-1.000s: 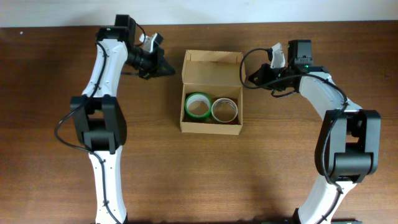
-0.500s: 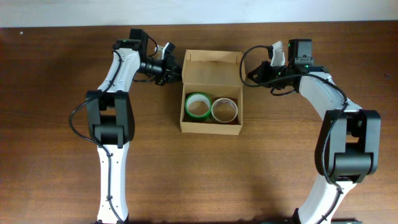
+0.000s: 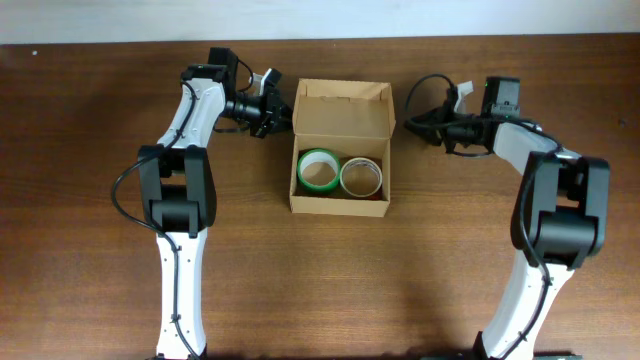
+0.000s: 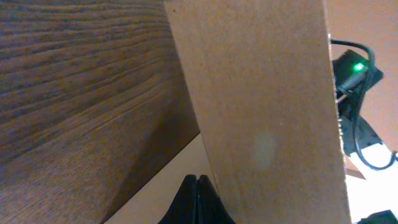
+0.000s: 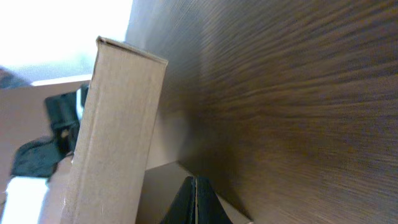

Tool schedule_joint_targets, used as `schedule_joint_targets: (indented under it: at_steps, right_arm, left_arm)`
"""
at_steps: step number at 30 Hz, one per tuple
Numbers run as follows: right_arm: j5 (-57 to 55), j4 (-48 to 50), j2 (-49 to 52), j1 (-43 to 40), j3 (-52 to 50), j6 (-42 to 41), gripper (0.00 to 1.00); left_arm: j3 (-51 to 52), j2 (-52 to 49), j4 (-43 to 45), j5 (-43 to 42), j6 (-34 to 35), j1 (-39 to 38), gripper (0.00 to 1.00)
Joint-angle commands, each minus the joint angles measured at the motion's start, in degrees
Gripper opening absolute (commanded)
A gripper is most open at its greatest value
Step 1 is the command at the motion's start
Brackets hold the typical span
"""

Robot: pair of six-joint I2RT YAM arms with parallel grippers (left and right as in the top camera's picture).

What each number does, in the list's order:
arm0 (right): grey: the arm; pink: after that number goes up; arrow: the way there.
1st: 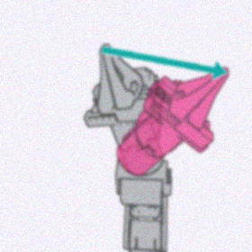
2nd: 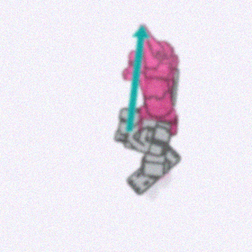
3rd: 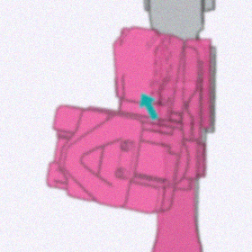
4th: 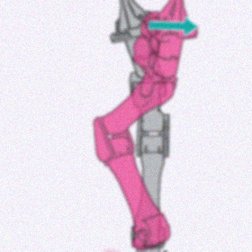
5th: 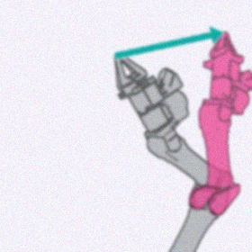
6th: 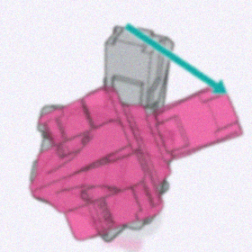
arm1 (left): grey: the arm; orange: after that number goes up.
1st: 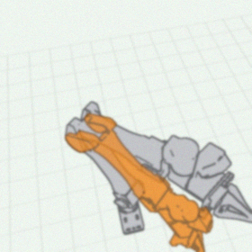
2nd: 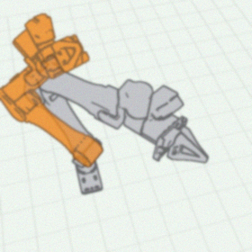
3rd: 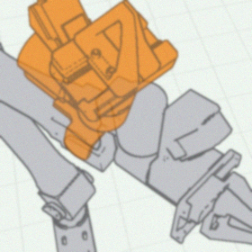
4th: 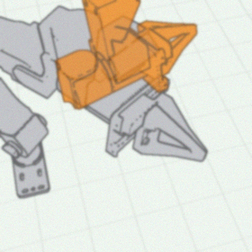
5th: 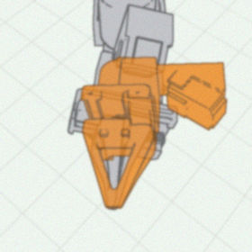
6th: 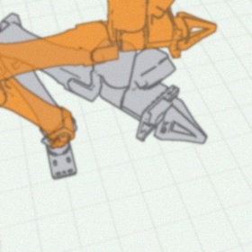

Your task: Pack container

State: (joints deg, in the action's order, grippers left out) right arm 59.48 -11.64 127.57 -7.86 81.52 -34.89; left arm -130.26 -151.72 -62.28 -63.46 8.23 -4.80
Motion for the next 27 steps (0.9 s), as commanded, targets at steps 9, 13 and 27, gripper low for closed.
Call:
schedule_joint_targets:
  at_steps: [9, 13, 27]
  right_arm:
    - [9.29, 2.60, 0.33, 2.69, 0.13, -2.01, 0.04]
    - [8.74, 3.65, 0.33, 3.93, 0.13, -2.03, 0.04]
    - [13.07, 18.49, 0.28, 5.92, 0.15, -6.25, 0.04]
  left_arm:
    - [0.15, -0.96, 1.03, -1.09, 0.35, 0.17, 0.02]
    - [0.15, -0.96, 1.03, -1.07, 0.35, 0.17, 0.01]
    - [-0.39, -0.94, 2.71, -6.58, -5.33, 1.38, 0.02]
